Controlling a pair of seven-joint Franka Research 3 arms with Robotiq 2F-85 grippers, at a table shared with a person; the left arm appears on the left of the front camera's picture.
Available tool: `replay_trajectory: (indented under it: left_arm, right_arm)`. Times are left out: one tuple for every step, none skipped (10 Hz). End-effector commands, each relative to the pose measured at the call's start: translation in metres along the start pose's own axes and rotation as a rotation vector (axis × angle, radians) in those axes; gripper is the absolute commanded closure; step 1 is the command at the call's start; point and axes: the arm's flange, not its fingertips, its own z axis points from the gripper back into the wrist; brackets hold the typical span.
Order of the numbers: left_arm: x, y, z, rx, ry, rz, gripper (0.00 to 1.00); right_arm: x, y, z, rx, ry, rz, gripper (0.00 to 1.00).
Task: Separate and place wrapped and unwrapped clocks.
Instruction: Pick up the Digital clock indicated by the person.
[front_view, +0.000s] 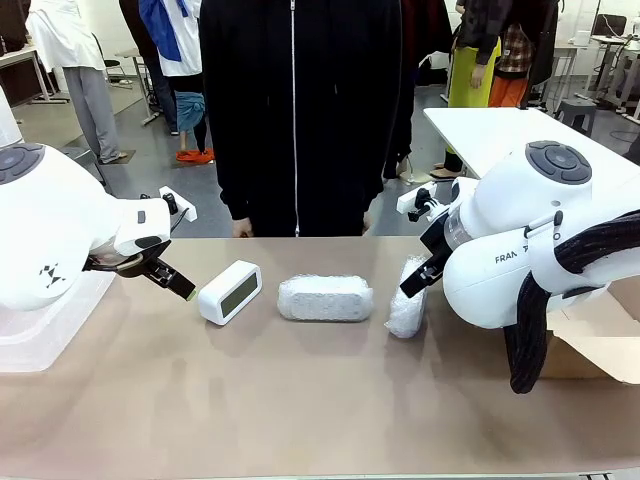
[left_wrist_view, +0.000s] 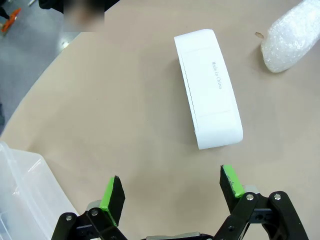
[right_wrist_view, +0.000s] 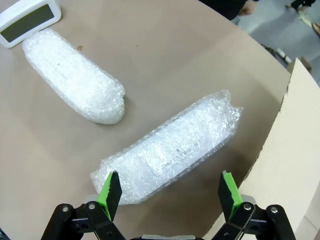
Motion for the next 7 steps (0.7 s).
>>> replay_trajectory:
  left_arm:
    - [-0.0004, 0.0013, 0.0000, 0.000, 0.000, 0.004, 0.00]
    - [0.0000, 0.0000, 0.0000, 0.000, 0.000, 0.000, 0.00]
    - [0.0000, -0.0001, 0.0000, 0.000, 0.000, 0.000, 0.00]
    - [0.0000, -0.0001, 0.0000, 0.000, 0.000, 0.000, 0.00]
    - [0.0000, -0.0001, 0.0000, 0.000, 0.000, 0.000, 0.00]
    - [0.0000, -0.0001, 0.0000, 0.000, 0.000, 0.000, 0.00]
    - [0.0000, -0.0001, 0.0000, 0.000, 0.000, 0.000, 0.00]
  right_arm:
    - [0.0000, -0.0001, 0.0000, 0.000, 0.000, -0.001, 0.00]
    - [0.0000, -0.0001, 0.0000, 0.000, 0.000, -0.001, 0.00]
    - [0.0000, -0.0001, 0.0000, 0.000, 0.000, -0.001, 0.00]
    - [0.0000, -0.0001, 0.0000, 0.000, 0.000, -0.001, 0.00]
    - [0.0000, -0.0001, 0.0000, 0.000, 0.000, -0.001, 0.00]
    - [0.0000, -0.0001, 0.0000, 0.000, 0.000, -0.001, 0.00]
    - [0.0000, -0.0001, 0.0000, 0.000, 0.000, -0.001, 0.00]
